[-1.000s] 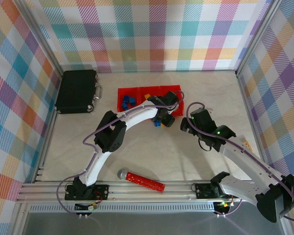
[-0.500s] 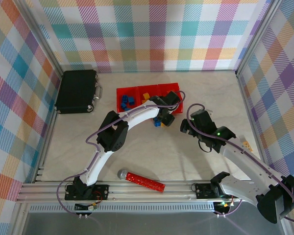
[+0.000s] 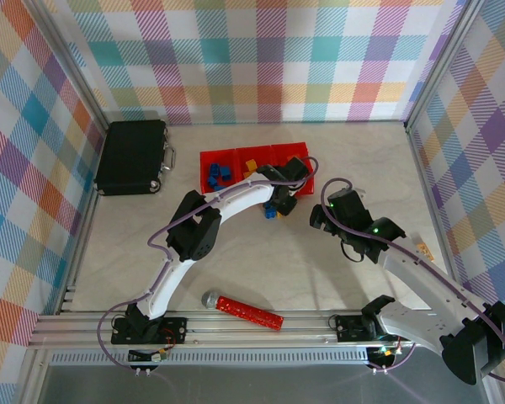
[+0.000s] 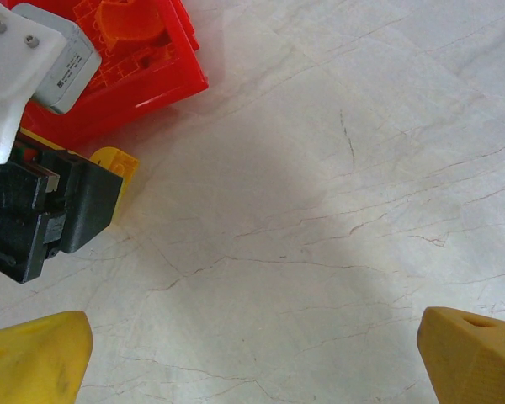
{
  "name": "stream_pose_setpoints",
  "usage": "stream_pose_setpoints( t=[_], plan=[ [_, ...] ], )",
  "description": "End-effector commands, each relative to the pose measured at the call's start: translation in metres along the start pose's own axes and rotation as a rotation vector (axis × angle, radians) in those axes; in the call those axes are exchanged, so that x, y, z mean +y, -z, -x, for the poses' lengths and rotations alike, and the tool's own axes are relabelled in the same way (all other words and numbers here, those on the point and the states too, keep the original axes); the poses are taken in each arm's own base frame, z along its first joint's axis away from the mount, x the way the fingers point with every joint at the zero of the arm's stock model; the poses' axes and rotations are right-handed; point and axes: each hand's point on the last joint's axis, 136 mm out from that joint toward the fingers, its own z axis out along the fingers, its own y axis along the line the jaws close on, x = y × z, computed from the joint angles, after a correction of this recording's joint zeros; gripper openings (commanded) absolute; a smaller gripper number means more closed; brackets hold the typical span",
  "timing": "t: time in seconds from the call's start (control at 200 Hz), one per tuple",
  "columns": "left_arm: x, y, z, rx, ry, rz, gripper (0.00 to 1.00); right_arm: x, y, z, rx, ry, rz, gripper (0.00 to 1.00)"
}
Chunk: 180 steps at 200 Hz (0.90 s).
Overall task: Sort the legos into containers by color
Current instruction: Pick up the lego from the center of the table.
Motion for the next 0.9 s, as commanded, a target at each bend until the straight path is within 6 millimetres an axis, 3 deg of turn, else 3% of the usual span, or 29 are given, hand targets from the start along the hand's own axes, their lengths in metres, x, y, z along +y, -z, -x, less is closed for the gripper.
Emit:
stream_pose_setpoints(
  t=[0.0,0.21,0.59,0.695,0.895],
  plan=[
    [-0.015,-0.003,-0.017,0.068,-0.027,-0.017,0.41,0.001,0.004,0.004,-0.01,-0.008,0.011,0.99],
    [-0.019,-0.002,-0.02,0.077,-0.014,-0.03,0.39,0.0,0.004,0.003,-0.011,-0.012,0.011,0.99],
    [-0.024,0.007,-0.018,0.062,0.012,-0.06,0.19,-0.003,0.007,0.003,-0.021,-0.012,0.007,0.99],
    [-0.023,0.023,-0.011,0.03,0.028,-0.07,0.17,-0.005,0.009,0.005,-0.033,-0.011,0.003,0.99],
    [-0.001,0.083,0.02,-0.146,0.147,-0.09,0.17,-0.009,0.014,0.011,-0.064,0.003,-0.016,0.99]
  ],
)
